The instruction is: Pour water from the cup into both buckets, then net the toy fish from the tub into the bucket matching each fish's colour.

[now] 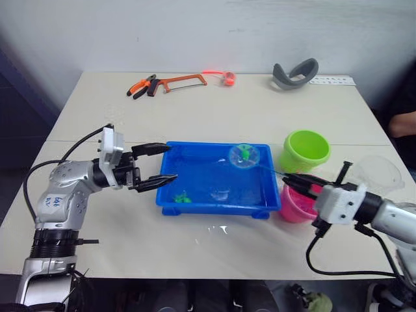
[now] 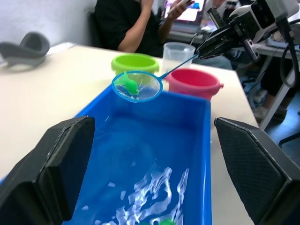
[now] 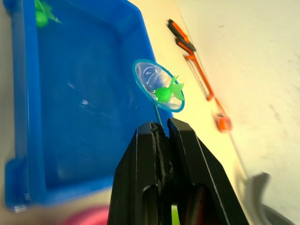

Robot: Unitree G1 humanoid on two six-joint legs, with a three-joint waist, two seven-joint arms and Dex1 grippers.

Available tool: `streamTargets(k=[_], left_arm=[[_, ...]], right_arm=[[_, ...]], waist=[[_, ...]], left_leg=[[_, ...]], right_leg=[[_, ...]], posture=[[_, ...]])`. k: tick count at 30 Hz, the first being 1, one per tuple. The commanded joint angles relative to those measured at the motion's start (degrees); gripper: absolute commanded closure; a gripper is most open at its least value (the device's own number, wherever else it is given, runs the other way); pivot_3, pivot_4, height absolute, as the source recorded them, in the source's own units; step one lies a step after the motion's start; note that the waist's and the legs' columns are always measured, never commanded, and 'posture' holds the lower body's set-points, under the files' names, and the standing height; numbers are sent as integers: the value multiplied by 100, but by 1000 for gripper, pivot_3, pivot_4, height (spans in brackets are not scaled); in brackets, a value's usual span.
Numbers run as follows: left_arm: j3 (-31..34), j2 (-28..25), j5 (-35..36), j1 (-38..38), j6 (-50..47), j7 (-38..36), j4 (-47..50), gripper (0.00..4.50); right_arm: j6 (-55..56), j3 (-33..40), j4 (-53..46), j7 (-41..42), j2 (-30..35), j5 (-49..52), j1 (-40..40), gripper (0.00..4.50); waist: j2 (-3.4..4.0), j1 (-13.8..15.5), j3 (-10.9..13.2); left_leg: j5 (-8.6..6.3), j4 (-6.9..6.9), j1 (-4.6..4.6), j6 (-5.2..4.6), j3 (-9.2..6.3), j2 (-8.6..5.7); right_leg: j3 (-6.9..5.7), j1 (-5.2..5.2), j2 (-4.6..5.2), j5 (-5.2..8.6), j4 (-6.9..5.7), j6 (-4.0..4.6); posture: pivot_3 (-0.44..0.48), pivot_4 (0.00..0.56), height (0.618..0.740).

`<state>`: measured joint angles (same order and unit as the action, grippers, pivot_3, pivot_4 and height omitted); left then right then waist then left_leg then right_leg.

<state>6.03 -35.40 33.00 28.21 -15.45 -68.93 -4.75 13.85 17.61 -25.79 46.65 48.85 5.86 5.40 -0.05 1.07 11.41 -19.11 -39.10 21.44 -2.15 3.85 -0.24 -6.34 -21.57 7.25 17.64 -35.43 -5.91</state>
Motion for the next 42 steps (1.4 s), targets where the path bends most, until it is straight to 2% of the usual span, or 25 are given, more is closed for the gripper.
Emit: streamTargets(k=[1,6,9,13,17,26,34,38,42], left_arm=[[-121,176,-47,288,108,-118,-147,52],[-291,487,-94,610,158,-176,-386,52],[-410,731,-144,789,174,-148,-511,52],[-526,1002,-249,934,258,-131,-656,52],[-609,1260,-332,1044,366,-97,-770,52],[-566,1401,-345,934,448,-99,-755,52],[-553,1501,-353,915,563,-102,-857,52],[-552,1555,-361,913,631,-97,-924,52],[-547,1598,-367,939,711,-124,-1037,52]], right_arm=[[161,810,-379,161,115,333,308,4500],[193,1670,-330,397,183,393,796,4500],[545,2162,185,443,260,123,908,4500],[1200,2320,1059,355,506,-260,768,4500],[2094,2054,2136,-81,1055,-1392,444,4500],[3243,1206,3502,-1577,1884,-3283,-370,4500],[3596,755,3869,-3082,2566,-4799,-630,4500],[3823,620,4054,-3624,2819,-5020,-681,4500],[4073,518,4129,-4581,3273,-5765,-715,4500]], waist=[[0,13,0],[-1,37,0],[-1,38,0],[-2,37,0],[-1,19,0],[0,-10,0],[2,13,1],[2,5,1],[7,7,2]], left_leg=[[0,0,-1,0,2,1],[1,-1,-2,-1,4,2],[1,-1,-4,-1,4,3],[3,-1,-5,-5,5,1],[4,-1,-8,-3,13,4],[9,1,-13,6,15,12],[9,0,-9,6,13,11],[10,0,-9,8,13,13],[10,1,-8,8,15,13]], right_leg=[[2,0,-11,0,0,0],[7,3,-33,-1,1,-1],[12,4,-38,-1,1,-2],[17,8,-42,-3,7,-6],[23,6,-46,-3,5,-6],[28,5,-51,-2,2,-3],[28,5,-50,-2,4,-3],[29,4,-52,-1,5,-2],[30,3,-51,-1,4,-2]], posture=[[0,150,740],[0,150,740],[0,150,740],[0,150,740],[0,150,740],[0,150,740],[0,150,740],[0,150,740],[0,150,740]])
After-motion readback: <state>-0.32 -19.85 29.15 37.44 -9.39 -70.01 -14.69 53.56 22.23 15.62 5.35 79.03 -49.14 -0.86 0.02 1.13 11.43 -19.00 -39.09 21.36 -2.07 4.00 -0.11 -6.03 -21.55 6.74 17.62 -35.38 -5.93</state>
